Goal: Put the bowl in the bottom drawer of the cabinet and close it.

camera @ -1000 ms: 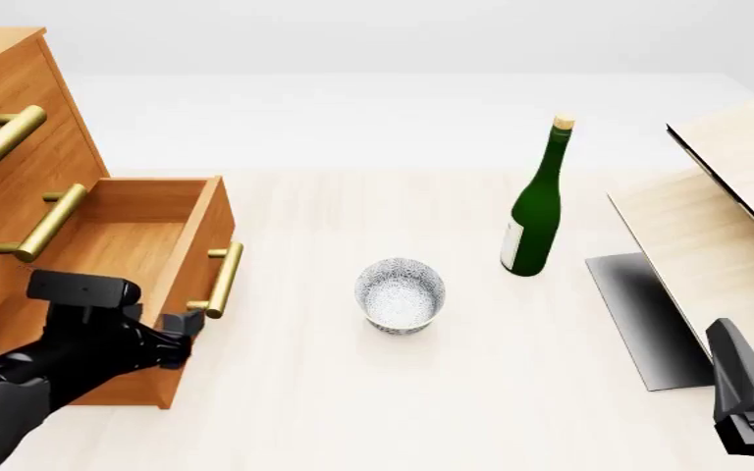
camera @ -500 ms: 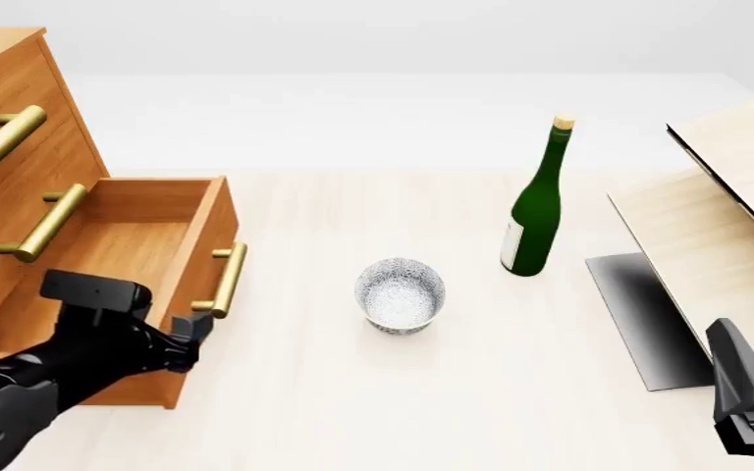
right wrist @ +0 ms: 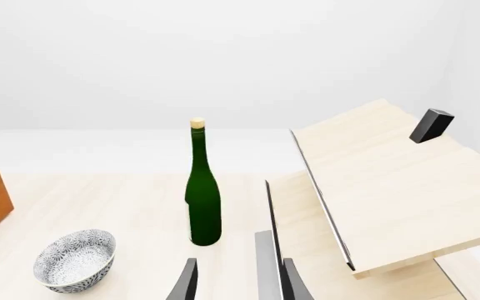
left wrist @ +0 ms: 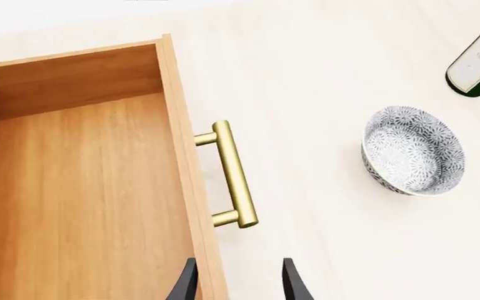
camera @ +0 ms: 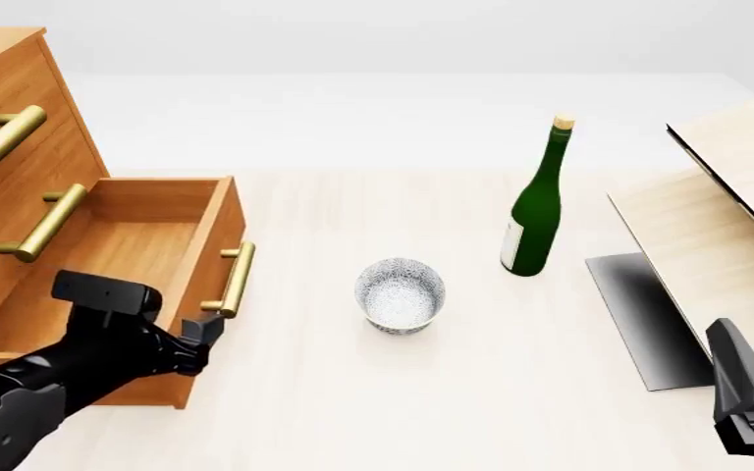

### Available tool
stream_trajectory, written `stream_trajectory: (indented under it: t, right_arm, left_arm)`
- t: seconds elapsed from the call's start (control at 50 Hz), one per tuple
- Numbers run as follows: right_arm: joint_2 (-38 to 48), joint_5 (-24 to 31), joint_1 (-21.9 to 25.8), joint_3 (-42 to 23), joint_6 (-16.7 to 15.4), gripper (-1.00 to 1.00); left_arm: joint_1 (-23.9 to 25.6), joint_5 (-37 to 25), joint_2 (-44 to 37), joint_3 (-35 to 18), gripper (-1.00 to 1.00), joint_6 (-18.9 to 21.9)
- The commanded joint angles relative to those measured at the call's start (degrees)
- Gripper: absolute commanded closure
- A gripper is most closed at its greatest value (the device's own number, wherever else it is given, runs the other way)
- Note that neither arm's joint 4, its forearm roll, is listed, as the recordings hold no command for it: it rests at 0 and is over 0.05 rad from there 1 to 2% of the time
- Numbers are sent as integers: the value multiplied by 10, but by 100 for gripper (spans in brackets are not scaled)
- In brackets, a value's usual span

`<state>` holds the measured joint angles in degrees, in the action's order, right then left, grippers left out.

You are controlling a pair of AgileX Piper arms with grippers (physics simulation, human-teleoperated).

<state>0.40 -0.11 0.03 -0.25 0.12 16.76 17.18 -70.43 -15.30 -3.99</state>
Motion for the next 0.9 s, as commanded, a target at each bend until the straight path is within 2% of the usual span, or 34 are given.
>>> stream_trajectory:
  t: [0.02, 0.9]
  right_arm:
    - [0, 0, 0, 0, 0, -100]
    - [0, 0, 0, 0, 0, -100]
  left_arm:
    - [17, 0, -8, 8, -100, -6]
    - [86, -4, 11, -4, -100, 3]
